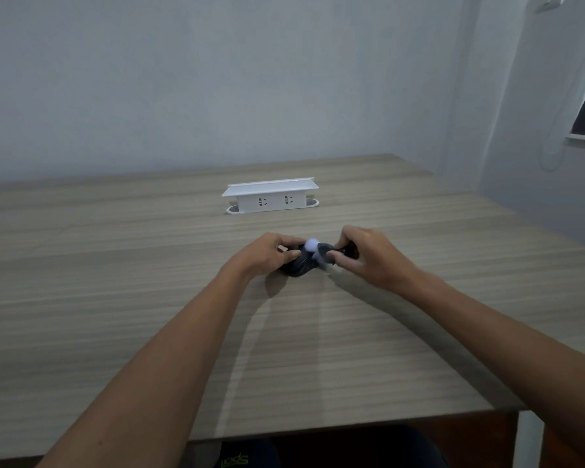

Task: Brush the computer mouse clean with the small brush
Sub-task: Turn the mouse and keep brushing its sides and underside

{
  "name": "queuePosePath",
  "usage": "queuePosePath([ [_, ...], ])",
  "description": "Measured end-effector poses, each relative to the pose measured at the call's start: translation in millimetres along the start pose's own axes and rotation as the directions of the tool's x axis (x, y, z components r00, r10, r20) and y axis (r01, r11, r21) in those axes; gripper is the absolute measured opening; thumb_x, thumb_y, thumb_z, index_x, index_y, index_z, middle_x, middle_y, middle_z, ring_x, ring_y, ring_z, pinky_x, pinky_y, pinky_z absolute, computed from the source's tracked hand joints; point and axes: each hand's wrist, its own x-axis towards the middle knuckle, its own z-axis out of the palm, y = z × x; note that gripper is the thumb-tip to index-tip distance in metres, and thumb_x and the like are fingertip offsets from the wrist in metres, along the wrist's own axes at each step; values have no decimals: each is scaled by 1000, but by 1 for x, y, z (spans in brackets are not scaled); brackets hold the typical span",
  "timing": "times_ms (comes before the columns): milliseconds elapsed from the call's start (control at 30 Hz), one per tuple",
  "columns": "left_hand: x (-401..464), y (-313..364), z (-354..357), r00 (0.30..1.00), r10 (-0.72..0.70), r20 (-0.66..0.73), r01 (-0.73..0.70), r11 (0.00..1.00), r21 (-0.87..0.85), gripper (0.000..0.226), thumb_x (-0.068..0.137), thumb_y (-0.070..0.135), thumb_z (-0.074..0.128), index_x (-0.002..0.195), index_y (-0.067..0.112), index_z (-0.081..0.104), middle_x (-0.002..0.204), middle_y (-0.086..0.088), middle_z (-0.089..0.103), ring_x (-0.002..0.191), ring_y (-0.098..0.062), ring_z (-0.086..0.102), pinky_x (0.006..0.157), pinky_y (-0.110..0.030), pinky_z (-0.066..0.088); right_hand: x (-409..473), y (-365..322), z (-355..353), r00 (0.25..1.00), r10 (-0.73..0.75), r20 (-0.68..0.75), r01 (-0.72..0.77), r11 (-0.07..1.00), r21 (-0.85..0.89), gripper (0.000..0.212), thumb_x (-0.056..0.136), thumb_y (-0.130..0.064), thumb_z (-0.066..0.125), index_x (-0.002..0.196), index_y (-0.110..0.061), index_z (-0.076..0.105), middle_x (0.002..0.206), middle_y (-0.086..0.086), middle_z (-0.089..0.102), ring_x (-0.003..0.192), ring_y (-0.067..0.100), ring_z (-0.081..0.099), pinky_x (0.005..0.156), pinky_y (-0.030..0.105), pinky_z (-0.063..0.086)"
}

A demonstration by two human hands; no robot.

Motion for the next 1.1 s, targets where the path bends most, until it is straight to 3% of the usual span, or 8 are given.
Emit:
queuePosePath([
  [100,0,0,0,1000,0,-4,0,1000,15,40,101,15,56,140,21,60,128,-3,69,115,-20,65,104,-29,47,-4,-5,5,998,-20,67,14,996,92,18,86,-25,74,79,-13,62,73,-5,64,63,10,55,55,21,40],
  [267,1,-2,1,1000,-5,-17,5,1000,-17,37,100,17,58,136,23,63,118,-3,73,113,-20,68,107,-33,48,-4,2,3,1000,-9,22,10,998,-57,20,88,-23,69,79,-11,55,73,-2,59,63,17,50,55,29,38],
  [400,2,-4,1,1000,-9,-23,8,1000,-27,39,99,12,57,138,17,61,128,-5,69,117,-21,65,110,-34,46,-7,-5,5,983,-136,127,140,990,-25,20,87,-22,70,82,-11,55,77,-6,56,65,15,48,57,29,39],
  [567,3,-6,1,999,-25,-23,24,999,-35,38,99,18,61,136,23,63,119,-2,72,115,-21,67,109,-36,47,-5,-2,1,995,-78,67,87,987,-134,22,92,-27,63,86,-9,53,80,-6,51,66,20,47,57,31,36],
  [700,4,-6,-1,1000,-26,-15,25,998,-51,39,98,16,61,137,16,63,129,-5,69,120,-20,64,112,-35,44,-13,-14,6,967,-214,142,232,965,-125,22,91,-29,63,89,-9,55,86,2,62,69,25,55,58,37,45],
  [867,4,-4,-2,1000,-30,-5,29,998,-56,39,98,17,61,137,17,62,128,-5,69,118,-19,64,110,-31,45,-6,-5,2,970,-223,93,240,932,-272,23,95,-28,58,84,-8,51,83,6,56,71,28,55,54,39,41],
  [1000,5,-5,-2,1000,-28,4,29,996,-84,39,98,15,62,137,15,62,129,-5,69,118,-19,64,109,-29,45,-12,-13,5,900,-398,178,434,860,-269,28,94,-32,47,82,-7,54,82,5,57,68,24,55,49,36,44],
  [1100,5,-5,-2,999,-40,-4,40,995,-96,39,98,15,61,137,16,62,127,-7,70,117,-21,65,107,-28,46,-6,-7,5,911,-381,157,412,851,-326,25,94,-33,44,82,-11,49,80,6,56,69,26,57,48,35,42],
])
